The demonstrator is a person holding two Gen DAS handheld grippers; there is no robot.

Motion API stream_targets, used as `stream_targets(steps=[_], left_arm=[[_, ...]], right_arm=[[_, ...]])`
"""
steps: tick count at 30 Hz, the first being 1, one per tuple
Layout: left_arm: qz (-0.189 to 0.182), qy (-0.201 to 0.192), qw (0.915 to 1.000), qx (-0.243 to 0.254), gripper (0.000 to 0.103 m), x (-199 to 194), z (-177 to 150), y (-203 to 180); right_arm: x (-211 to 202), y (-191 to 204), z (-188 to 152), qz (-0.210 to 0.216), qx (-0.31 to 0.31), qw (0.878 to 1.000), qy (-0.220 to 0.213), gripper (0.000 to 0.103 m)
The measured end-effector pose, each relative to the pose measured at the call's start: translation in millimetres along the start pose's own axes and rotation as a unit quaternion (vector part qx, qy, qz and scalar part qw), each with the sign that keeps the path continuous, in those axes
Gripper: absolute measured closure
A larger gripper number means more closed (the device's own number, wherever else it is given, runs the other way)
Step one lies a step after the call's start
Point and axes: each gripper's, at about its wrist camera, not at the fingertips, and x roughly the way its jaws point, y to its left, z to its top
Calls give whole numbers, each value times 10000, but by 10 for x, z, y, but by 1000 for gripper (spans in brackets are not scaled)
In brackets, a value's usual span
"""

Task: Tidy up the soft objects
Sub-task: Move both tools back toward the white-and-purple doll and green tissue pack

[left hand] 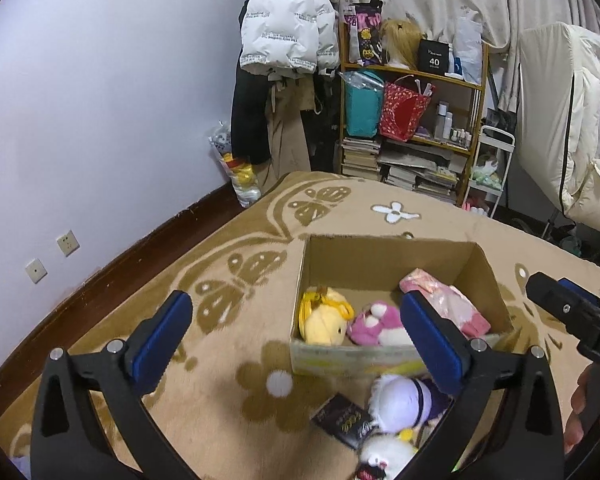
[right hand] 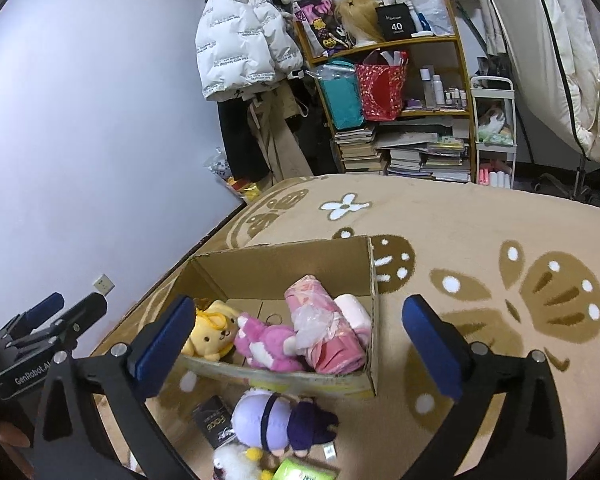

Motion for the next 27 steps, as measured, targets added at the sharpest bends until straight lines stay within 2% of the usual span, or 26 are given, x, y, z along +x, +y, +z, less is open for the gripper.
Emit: stream_targets(steps=[3,16,27], left_arm=[[-43,111,9999,24,0,-54,-38,21],[-84,637,9978,164,0,-263,-432,19],[-264,980,9948,-77,0,-179,-634,35]], right_arm=[[-107,37,-48,80,46,10000,33,0],[-440,204,-382,-45,25,9999,143,0],[-422,158,-772,-225,115,9983,520,0]])
